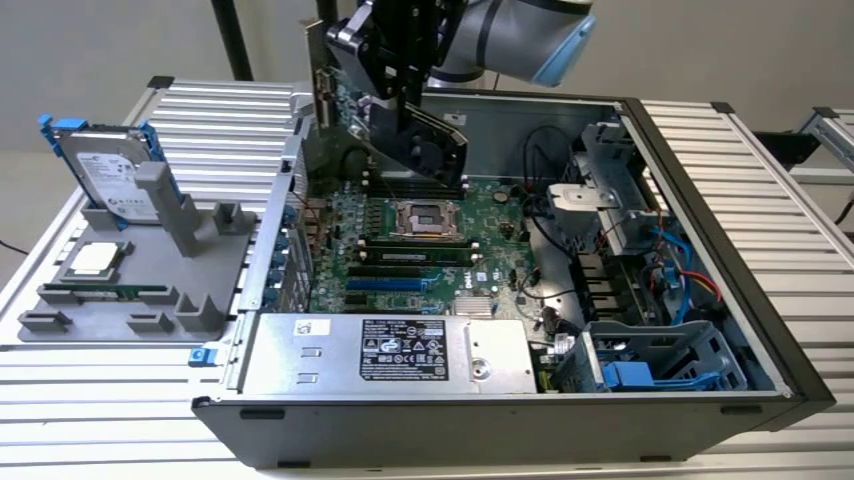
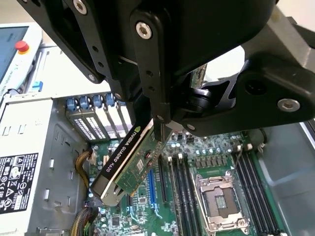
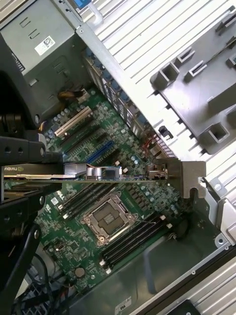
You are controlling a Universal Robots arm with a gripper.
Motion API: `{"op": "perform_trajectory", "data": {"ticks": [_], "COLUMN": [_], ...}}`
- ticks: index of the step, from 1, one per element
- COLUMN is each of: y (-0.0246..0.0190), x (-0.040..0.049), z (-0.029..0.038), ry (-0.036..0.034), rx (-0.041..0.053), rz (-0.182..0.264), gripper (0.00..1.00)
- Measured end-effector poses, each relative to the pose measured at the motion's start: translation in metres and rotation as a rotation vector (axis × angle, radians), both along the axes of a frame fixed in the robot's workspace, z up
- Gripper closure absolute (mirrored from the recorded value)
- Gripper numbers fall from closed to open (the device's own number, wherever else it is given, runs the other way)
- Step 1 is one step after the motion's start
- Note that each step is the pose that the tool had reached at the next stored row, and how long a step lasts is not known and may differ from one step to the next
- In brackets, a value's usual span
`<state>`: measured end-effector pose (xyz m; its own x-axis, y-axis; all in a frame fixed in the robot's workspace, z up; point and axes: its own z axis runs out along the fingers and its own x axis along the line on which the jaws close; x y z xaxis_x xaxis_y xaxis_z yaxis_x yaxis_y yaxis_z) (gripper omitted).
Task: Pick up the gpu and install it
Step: 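Insert the gpu into the slot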
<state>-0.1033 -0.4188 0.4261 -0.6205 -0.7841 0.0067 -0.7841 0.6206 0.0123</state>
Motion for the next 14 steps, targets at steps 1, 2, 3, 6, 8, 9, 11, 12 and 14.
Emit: {"op": "perform_trajectory", "data": {"ticks": [1,2,3,6,8,9,11,12,14], "y": [0.0,0.0,0.0,0.0,0.0,0.0,0.0,0.0,0.0], "x": [0.0,0.0,0.0,0.0,0.0,-0.0001,0.0,0.0,0.0], "z": [0.0,0.0,0.0001,0.0001,0.0001,0.0002,0.0001,0.0002,0.0002], "ry": [0.0,0.0,0.0,0.0,0.0,0.0,0.0,0.0,0.0], "rx": [-0.0001,-0.0002,-0.0003,-0.0005,-0.0007,-0.0008,-0.001,-0.0011,-0.0013], "rz": [0.006,0.014,0.02,0.04,0.053,0.06,0.073,0.08,0.093], "gripper": [1.0,1.0,1.0,1.0,1.0,1.0,1.0,1.0,1.0]}}
